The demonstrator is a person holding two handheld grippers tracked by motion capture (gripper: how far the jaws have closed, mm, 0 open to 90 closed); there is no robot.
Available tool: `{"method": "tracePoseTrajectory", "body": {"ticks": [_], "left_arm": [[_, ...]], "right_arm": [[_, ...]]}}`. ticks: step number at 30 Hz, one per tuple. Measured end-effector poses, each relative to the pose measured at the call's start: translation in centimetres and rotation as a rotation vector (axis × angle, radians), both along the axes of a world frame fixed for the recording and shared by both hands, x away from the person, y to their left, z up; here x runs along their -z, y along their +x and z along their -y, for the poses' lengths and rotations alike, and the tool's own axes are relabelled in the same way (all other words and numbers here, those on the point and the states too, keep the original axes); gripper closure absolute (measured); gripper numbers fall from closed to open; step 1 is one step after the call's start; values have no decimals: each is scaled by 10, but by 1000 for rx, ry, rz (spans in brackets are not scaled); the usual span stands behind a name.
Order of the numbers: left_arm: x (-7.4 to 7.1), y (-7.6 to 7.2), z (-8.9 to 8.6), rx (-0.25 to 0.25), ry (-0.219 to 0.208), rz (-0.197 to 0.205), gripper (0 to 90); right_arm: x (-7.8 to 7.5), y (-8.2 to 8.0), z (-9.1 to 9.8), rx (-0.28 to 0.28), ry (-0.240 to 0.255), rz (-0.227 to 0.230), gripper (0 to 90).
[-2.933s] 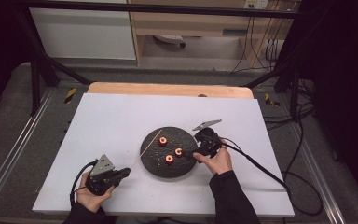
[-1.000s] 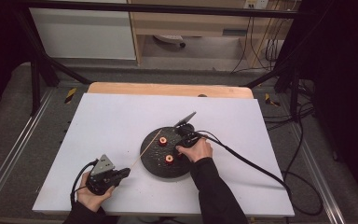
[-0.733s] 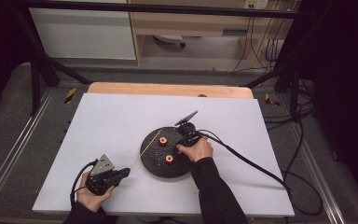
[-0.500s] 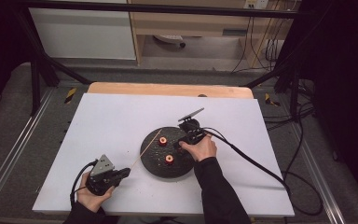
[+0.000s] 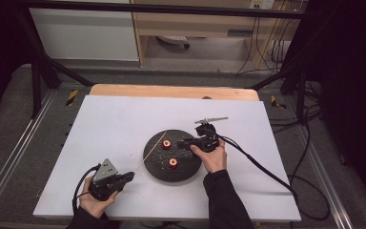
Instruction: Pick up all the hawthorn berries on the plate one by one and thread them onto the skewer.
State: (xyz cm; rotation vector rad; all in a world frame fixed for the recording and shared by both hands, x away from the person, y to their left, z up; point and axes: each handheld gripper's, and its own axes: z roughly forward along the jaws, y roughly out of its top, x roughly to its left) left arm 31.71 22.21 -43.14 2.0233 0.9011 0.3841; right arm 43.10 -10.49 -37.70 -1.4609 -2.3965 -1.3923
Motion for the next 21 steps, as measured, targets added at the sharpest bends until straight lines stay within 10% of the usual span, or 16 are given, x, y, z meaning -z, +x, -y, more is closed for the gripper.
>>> {"method": "tracePoseTrajectory", "body": {"ticks": [21], "left_arm": [[-1,-3,3,-11,-19,12,879]], "right_arm": [[23,-13,14,152,336,162,623]]}}
